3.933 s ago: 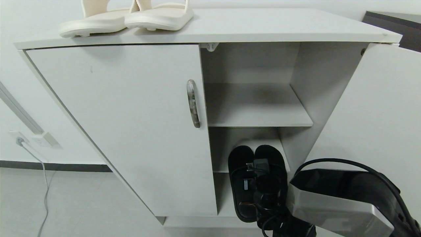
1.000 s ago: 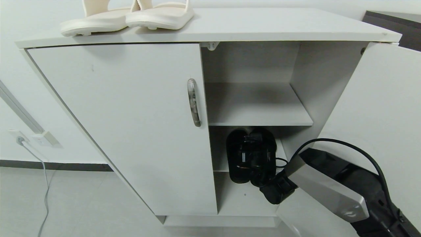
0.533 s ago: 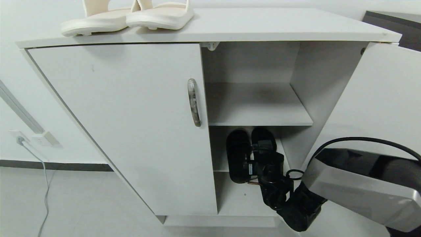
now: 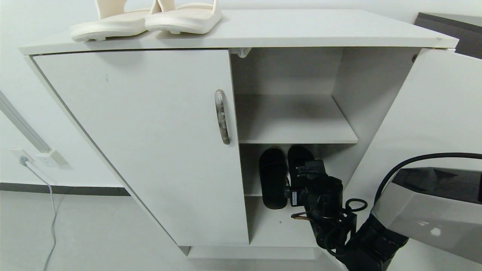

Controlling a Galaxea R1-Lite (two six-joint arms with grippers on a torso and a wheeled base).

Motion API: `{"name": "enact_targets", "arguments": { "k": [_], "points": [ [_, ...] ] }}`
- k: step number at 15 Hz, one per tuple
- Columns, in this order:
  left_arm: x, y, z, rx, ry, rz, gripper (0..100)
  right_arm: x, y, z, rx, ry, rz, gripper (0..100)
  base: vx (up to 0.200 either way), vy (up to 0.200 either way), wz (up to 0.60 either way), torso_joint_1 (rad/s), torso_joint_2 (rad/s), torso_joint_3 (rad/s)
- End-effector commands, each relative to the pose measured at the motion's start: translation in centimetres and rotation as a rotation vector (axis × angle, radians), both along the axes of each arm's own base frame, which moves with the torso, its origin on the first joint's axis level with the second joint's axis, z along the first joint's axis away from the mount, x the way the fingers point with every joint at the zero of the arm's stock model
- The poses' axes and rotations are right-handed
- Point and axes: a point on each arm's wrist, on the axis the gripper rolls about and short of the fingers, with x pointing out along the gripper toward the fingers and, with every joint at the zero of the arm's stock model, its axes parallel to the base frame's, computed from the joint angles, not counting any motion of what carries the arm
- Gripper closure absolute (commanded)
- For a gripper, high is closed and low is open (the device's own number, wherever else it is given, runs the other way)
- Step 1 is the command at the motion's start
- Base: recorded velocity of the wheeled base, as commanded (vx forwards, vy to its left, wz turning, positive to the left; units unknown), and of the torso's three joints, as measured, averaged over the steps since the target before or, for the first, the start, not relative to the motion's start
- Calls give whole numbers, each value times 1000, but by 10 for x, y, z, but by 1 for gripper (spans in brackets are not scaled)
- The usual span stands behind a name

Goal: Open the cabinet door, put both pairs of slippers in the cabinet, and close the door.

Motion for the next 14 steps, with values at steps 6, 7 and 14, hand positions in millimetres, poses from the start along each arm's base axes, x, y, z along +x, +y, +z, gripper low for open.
{"name": "enact_targets", "arguments": {
  "k": [6, 7, 14],
  "points": [
    [0, 0, 0, -1, 1, 0, 100, -9, 1, 0, -4, 3, 18, 0, -167, 0, 0, 3, 1, 0],
    [0, 0, 0, -1, 1, 0, 100, -9, 2, -1, -5, 4, 20, 0, -200, 0, 0, -7, 2, 2],
    [0, 0, 0, -1, 1, 0, 100, -11, 2, 1, -3, -9, 20, 0, -114, 0, 0, 1, 1, 1]
  ]
}}
